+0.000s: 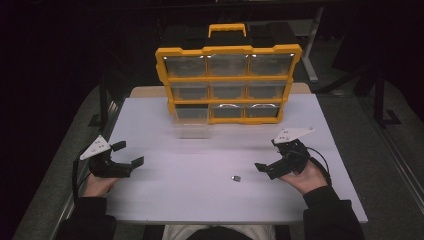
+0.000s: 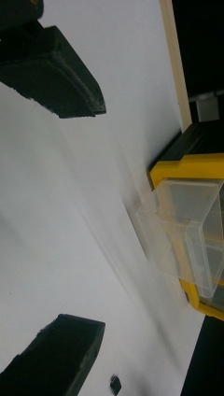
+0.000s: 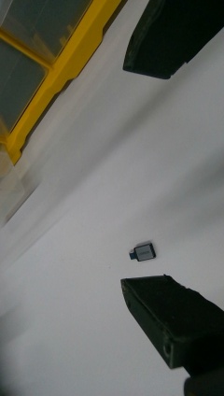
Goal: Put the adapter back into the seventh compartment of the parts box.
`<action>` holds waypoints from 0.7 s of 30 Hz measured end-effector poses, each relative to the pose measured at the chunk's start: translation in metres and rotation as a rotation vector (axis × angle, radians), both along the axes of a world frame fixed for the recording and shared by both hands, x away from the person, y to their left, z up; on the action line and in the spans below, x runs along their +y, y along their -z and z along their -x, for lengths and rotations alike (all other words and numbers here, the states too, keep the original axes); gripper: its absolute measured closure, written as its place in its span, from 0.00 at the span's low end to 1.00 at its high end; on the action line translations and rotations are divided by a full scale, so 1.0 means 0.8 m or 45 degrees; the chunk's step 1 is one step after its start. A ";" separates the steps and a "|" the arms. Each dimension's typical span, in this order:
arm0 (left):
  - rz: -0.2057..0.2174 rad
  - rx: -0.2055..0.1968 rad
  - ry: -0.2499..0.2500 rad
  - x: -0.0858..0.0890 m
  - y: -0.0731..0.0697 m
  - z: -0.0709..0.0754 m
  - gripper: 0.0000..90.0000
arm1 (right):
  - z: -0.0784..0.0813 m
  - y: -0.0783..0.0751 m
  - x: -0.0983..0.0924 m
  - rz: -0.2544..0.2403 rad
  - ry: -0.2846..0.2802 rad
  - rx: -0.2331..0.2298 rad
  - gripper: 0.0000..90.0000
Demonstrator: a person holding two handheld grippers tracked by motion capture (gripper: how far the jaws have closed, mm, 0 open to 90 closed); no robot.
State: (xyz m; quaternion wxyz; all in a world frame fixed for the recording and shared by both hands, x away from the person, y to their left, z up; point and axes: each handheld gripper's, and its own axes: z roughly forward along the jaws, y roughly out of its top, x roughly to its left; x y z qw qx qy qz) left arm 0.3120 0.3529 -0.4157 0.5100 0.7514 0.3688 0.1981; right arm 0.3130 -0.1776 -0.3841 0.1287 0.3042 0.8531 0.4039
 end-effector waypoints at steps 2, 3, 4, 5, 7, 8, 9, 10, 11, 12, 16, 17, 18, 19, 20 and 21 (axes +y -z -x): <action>0.001 -0.001 -0.002 0.001 0.000 0.000 0.00 | 0.000 0.000 0.003 0.007 -0.011 0.005 0.00; 0.002 0.000 -0.003 0.000 0.000 0.000 0.00 | -0.001 0.001 0.005 0.012 -0.016 0.007 0.00; 0.002 0.000 -0.003 0.000 0.000 0.000 0.00 | -0.001 0.001 0.005 0.012 -0.016 0.007 0.00; 0.001 0.000 0.000 0.000 0.000 0.000 0.00 | -0.001 0.001 0.007 0.014 -0.023 0.010 0.00; -0.001 0.000 0.000 -0.001 0.001 0.000 0.00 | -0.002 0.003 0.012 0.022 -0.044 0.025 0.00; 0.000 0.000 0.000 -0.001 0.000 0.000 0.00 | -0.002 0.003 0.014 0.026 -0.051 0.030 0.00; -0.001 -0.001 -0.001 0.000 0.000 0.000 0.00 | -0.002 0.004 0.016 0.031 -0.059 0.029 0.00; -0.002 -0.002 -0.002 0.000 0.000 0.000 0.00 | -0.001 0.004 0.018 0.035 -0.063 0.032 0.00; -0.002 -0.002 -0.003 0.000 0.000 0.000 0.00 | -0.001 0.005 0.020 0.038 -0.069 0.035 0.00; -0.002 -0.002 -0.003 0.000 0.000 0.000 0.00 | -0.001 0.005 0.020 0.038 -0.069 0.035 0.00; -0.004 -0.006 -0.004 0.000 0.000 0.000 0.00 | -0.001 0.008 0.027 0.054 -0.091 0.045 0.00; -0.003 -0.004 -0.005 0.000 0.000 0.000 0.00 | -0.001 0.008 0.028 0.058 -0.095 0.046 0.00; -0.003 -0.004 -0.005 0.000 0.000 0.000 0.00 | -0.001 0.008 0.028 0.058 -0.095 0.046 0.00; -0.003 -0.004 -0.004 0.000 0.000 0.000 0.00 | -0.001 0.008 0.029 0.061 -0.096 0.051 0.00; -0.003 -0.004 -0.004 0.000 0.000 0.000 0.00 | -0.001 0.008 0.029 0.061 -0.096 0.051 0.00; -0.004 -0.006 -0.003 0.000 0.000 0.000 0.00 | -0.002 0.010 0.033 0.071 -0.109 0.058 0.00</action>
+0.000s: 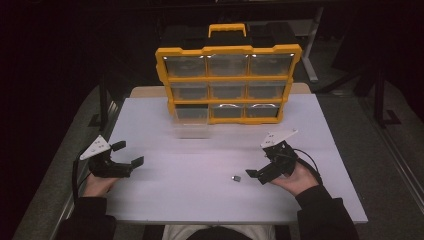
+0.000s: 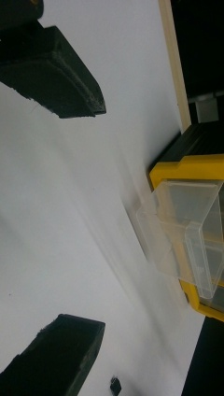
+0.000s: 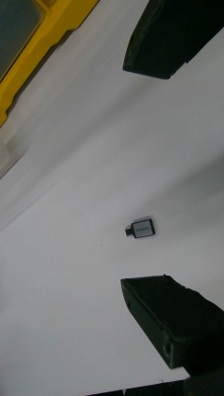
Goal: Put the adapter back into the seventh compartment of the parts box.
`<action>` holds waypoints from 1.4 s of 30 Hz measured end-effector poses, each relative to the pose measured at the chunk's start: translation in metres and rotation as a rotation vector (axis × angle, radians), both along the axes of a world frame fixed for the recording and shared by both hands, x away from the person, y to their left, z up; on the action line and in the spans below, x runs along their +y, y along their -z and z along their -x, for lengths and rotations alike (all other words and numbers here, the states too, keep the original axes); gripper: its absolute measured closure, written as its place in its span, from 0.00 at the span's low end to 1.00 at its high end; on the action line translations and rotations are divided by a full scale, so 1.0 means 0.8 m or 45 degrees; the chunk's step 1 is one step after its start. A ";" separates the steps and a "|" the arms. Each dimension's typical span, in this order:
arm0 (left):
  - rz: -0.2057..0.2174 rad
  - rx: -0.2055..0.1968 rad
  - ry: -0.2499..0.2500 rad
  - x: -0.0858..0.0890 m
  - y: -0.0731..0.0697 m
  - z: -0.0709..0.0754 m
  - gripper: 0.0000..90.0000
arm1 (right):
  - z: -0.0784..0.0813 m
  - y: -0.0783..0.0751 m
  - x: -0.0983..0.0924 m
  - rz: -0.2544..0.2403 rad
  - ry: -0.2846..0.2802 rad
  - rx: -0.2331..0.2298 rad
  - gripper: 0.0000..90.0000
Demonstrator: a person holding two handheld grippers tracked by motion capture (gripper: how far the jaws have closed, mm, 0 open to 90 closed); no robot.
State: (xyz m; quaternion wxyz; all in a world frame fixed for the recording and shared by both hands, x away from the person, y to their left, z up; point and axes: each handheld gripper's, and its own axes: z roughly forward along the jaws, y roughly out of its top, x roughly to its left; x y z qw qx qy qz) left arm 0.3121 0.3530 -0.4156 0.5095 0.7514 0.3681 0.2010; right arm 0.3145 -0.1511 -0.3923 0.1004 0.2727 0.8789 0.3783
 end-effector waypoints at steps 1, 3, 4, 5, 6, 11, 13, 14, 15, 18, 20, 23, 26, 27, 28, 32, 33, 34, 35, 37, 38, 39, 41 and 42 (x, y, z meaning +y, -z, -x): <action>0.001 0.000 0.000 0.000 0.000 0.000 0.00 | 0.000 0.000 0.001 0.003 -0.003 0.003 0.00; 0.000 0.001 -0.001 0.000 0.000 0.000 0.00 | -0.001 0.002 0.004 0.010 -0.013 0.012 0.00; 0.000 0.002 0.000 0.000 0.000 0.000 0.00 | -0.001 0.003 0.006 0.017 -0.018 0.018 0.00; 0.000 0.002 -0.001 -0.001 0.000 0.000 0.00 | -0.001 0.004 0.008 0.023 -0.025 0.021 0.00; -0.001 0.002 0.000 -0.001 0.000 0.000 0.00 | -0.001 0.005 0.010 0.028 -0.030 0.029 0.00; 0.000 0.001 0.001 -0.001 0.000 0.000 0.00 | -0.002 0.011 0.020 0.059 -0.061 0.046 0.00; 0.000 -0.001 0.001 0.000 0.000 0.000 0.00 | -0.003 0.013 0.024 0.072 -0.071 0.054 0.00; 0.000 -0.002 0.001 0.000 0.000 0.000 0.00 | -0.003 0.014 0.025 0.075 -0.077 0.060 0.00; 0.000 -0.001 0.002 0.000 0.000 0.000 0.00 | -0.004 0.015 0.027 0.082 -0.085 0.063 0.00; 0.000 -0.001 0.004 -0.001 0.000 0.000 0.00 | -0.005 0.018 0.031 0.103 -0.103 0.077 0.00; 0.001 0.000 0.004 -0.001 0.000 0.000 0.00 | -0.005 0.020 0.034 0.115 -0.110 0.086 0.00; -0.001 -0.002 0.005 -0.001 0.000 0.000 0.00 | -0.007 0.022 0.038 0.126 -0.126 0.086 0.00; -0.001 -0.002 0.005 -0.001 0.000 0.000 0.00 | -0.007 0.024 0.041 0.135 -0.134 0.094 0.00; -0.001 -0.002 0.004 -0.001 0.000 0.000 0.00 | -0.008 0.024 0.043 0.139 -0.136 0.098 0.00; -0.001 -0.002 0.004 -0.001 0.000 0.000 0.00 | -0.008 0.025 0.044 0.143 -0.143 0.096 0.00; -0.001 -0.004 0.003 -0.001 0.000 0.000 0.00 | -0.009 0.028 0.049 0.162 -0.155 0.105 0.00; -0.004 -0.005 0.004 -0.001 0.000 0.000 0.00 | -0.009 0.030 0.050 0.167 -0.167 0.104 0.00; -0.003 -0.005 0.004 -0.001 0.000 0.000 0.00 | -0.009 0.030 0.051 0.169 -0.166 0.107 0.00; -0.003 -0.005 0.004 -0.001 0.000 0.000 0.00 | -0.010 0.031 0.052 0.172 -0.166 0.110 0.00; -0.004 -0.004 0.003 -0.001 0.000 0.000 0.00 | -0.010 0.032 0.054 0.179 -0.171 0.115 0.00; -0.004 -0.004 0.003 -0.001 0.000 0.000 0.00 | -0.010 0.033 0.055 0.183 -0.174 0.116 0.00; -0.003 -0.003 0.004 -0.001 0.000 0.000 0.00 | -0.011 0.033 0.055 0.189 -0.182 0.118 0.00; -0.006 -0.004 0.005 -0.001 0.000 0.000 0.00 | -0.011 0.035 0.057 0.198 -0.189 0.121 0.00; -0.006 -0.003 0.005 -0.001 0.000 0.000 0.00 | -0.012 0.036 0.058 0.204 -0.191 0.124 0.00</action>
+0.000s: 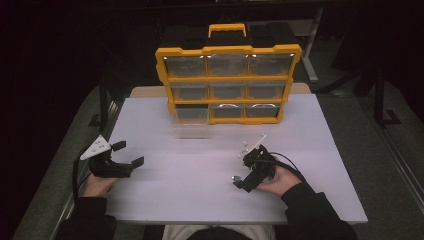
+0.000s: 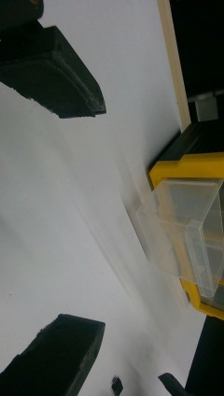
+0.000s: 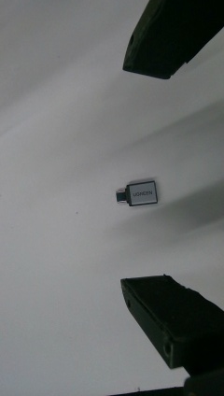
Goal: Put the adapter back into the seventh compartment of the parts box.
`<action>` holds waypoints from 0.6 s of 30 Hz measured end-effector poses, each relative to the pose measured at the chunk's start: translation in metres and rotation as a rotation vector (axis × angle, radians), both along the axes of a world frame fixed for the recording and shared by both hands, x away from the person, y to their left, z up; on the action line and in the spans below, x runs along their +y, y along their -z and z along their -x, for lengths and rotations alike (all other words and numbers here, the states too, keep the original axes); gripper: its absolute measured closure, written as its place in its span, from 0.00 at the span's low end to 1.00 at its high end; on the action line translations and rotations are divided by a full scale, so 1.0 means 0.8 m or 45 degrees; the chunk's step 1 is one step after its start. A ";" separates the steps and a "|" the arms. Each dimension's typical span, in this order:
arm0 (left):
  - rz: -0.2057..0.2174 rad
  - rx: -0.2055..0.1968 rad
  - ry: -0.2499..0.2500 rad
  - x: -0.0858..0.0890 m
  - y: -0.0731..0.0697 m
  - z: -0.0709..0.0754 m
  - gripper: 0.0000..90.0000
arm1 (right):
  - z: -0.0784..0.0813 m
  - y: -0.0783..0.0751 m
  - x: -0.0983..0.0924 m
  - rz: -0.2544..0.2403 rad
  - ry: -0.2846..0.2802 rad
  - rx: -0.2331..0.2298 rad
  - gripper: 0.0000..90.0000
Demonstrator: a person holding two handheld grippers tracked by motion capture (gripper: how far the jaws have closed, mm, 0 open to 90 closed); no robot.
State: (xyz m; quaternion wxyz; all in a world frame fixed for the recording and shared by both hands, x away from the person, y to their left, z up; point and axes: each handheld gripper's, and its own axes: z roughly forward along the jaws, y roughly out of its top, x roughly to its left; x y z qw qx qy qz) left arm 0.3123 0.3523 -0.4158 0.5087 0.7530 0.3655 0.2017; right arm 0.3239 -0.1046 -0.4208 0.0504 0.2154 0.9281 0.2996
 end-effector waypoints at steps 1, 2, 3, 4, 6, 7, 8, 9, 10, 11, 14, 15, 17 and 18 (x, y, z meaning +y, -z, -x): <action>0.003 0.000 -0.001 0.000 0.000 0.000 0.00 | 0.000 0.001 0.001 0.002 -0.003 -0.003 0.00; 0.002 0.001 -0.002 0.000 0.000 0.000 0.00 | 0.000 0.001 0.002 0.004 -0.005 -0.002 0.00; 0.000 -0.001 -0.001 0.000 0.000 0.000 0.00 | -0.001 0.002 0.002 0.006 -0.007 0.004 0.00; 0.000 -0.001 -0.001 0.000 0.000 0.000 0.00 | -0.001 0.002 0.002 0.006 -0.007 0.004 0.00; 0.002 -0.002 0.001 0.000 0.000 0.000 0.00 | -0.003 0.004 0.006 0.027 -0.013 0.015 0.00; 0.002 -0.002 0.001 0.000 0.000 0.000 0.00 | -0.003 0.005 0.007 0.027 -0.017 0.020 0.02; 0.002 -0.002 0.002 0.000 0.000 0.000 0.00 | -0.003 0.005 0.007 0.027 -0.017 0.020 0.02; 0.002 -0.003 0.001 0.000 0.000 0.000 0.00 | -0.005 0.005 0.008 0.029 -0.033 0.033 0.04; 0.002 -0.003 0.000 0.000 0.000 0.000 0.00 | -0.005 0.006 0.009 0.032 -0.039 0.040 0.05; 0.003 -0.002 0.000 0.000 0.000 0.000 0.00 | -0.006 0.006 0.009 0.032 -0.041 0.059 0.07; 0.002 -0.002 0.001 0.000 0.000 0.000 0.00 | -0.008 0.008 0.010 0.027 -0.056 0.075 0.11; 0.002 -0.002 0.000 0.000 0.000 0.000 0.00 | -0.009 0.008 0.010 0.029 -0.061 0.083 0.14; -0.003 0.000 0.003 0.000 0.000 0.000 0.00 | -0.010 0.009 0.010 0.040 -0.072 0.097 0.15; -0.004 0.000 0.003 0.000 0.000 0.000 0.00 | -0.010 0.010 0.011 0.046 -0.075 0.101 0.17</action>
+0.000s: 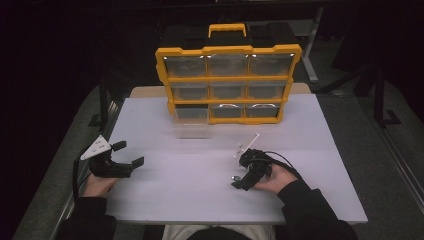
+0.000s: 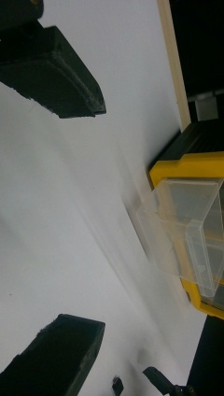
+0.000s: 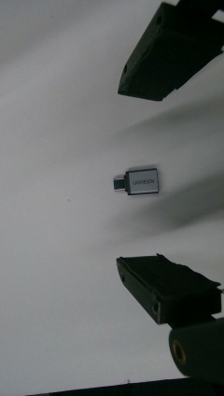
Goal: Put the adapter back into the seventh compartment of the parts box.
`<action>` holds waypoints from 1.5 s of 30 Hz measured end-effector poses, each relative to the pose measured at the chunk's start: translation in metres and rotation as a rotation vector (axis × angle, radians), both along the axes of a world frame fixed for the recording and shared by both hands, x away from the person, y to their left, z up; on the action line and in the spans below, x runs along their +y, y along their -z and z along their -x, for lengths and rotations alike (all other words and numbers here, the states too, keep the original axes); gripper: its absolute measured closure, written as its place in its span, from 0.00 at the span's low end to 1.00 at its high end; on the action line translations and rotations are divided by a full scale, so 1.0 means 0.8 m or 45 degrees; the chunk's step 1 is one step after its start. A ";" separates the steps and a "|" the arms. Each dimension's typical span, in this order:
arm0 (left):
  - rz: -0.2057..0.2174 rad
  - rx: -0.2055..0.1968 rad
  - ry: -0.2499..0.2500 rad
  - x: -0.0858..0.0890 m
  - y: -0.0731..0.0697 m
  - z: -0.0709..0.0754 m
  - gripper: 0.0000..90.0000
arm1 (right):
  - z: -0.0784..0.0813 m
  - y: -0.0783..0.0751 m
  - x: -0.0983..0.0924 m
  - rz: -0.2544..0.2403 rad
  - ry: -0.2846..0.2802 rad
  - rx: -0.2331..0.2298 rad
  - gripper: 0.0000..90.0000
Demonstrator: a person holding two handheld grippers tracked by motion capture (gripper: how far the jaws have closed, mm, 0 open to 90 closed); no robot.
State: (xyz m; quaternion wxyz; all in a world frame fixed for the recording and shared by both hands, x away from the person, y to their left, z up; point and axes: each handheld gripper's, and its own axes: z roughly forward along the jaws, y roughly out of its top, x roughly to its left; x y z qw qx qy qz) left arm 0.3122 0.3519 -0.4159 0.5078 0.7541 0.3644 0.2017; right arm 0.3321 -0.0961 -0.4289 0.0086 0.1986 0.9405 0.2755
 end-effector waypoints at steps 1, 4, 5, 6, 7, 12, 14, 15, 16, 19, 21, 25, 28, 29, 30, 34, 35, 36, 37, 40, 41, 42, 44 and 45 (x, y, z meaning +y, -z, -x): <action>0.000 0.000 0.000 0.000 0.000 0.000 0.00 | 0.000 0.000 0.000 0.000 0.000 0.000 0.17; 0.000 -0.001 0.000 0.000 0.000 0.000 0.00 | 0.001 0.001 0.002 0.016 -0.028 0.009 0.26; 0.001 -0.001 0.000 0.000 0.000 0.000 0.00 | 0.001 0.001 0.003 0.019 -0.039 0.012 0.29; 0.001 -0.001 0.001 0.000 0.000 0.000 0.00 | 0.001 0.001 0.004 0.024 -0.046 0.022 0.32; -0.002 0.000 0.002 0.000 0.000 0.000 0.00 | 0.001 0.001 0.005 0.029 -0.055 0.029 0.36; -0.001 -0.001 0.002 0.000 0.000 0.000 0.00 | 0.000 0.002 0.010 0.048 -0.074 0.033 0.51; -0.004 -0.001 0.001 0.000 0.000 0.000 0.00 | -0.001 0.003 0.012 0.057 -0.077 0.026 0.55; -0.006 -0.001 0.002 -0.001 0.001 0.000 0.00 | -0.001 0.003 0.012 0.064 -0.075 0.017 0.59; -0.007 -0.001 0.003 -0.001 0.001 0.000 0.00 | -0.001 0.004 0.012 0.069 -0.076 0.011 0.63; -0.007 -0.001 0.005 -0.001 0.001 0.000 0.00 | -0.002 0.006 0.013 0.089 -0.078 0.011 0.71; -0.007 -0.001 0.005 -0.001 0.001 0.000 0.00 | -0.001 0.007 0.014 0.099 -0.076 -0.001 0.76; -0.008 -0.001 0.007 -0.001 0.001 0.000 0.00 | -0.002 0.006 0.013 0.096 -0.075 0.000 0.82; -0.010 -0.001 0.005 -0.001 0.001 0.000 0.00 | -0.005 0.006 0.012 0.098 -0.060 0.015 0.83; -0.011 0.000 0.005 -0.001 0.001 0.000 0.00 | -0.005 0.006 0.012 0.098 -0.060 0.015 0.83; -0.010 0.000 0.006 -0.001 0.001 0.000 0.00 | -0.006 0.006 0.012 0.096 -0.058 0.018 0.83; -0.010 0.001 0.005 -0.001 0.001 0.000 0.00 | -0.008 0.001 0.008 0.084 -0.050 0.029 0.83; -0.009 0.001 0.004 -0.001 0.001 0.000 0.00 | -0.009 -0.001 0.008 0.081 -0.048 0.028 0.83; -0.009 0.001 0.004 -0.001 0.001 0.000 0.00 | -0.010 -0.004 0.007 0.079 -0.049 0.025 0.83; -0.008 0.001 0.004 -0.001 0.001 0.000 0.00 | -0.010 -0.006 0.007 0.075 -0.049 0.019 0.83; -0.008 0.001 0.005 -0.001 0.001 0.000 0.00 | -0.012 -0.016 0.004 0.062 -0.045 0.002 0.83; -0.008 0.001 0.005 -0.001 0.001 0.000 0.00 | -0.012 -0.016 0.004 0.062 -0.045 0.002 0.83; -0.007 0.001 0.004 -0.001 0.001 0.000 0.00 | -0.014 -0.023 0.003 0.052 -0.041 -0.002 0.83; -0.007 0.001 0.005 -0.001 0.001 0.000 0.00 | -0.015 -0.028 0.002 0.047 -0.040 -0.007 0.83; -0.008 0.002 0.004 -0.001 0.001 0.000 0.00 | -0.016 -0.030 0.001 0.047 -0.042 -0.011 0.83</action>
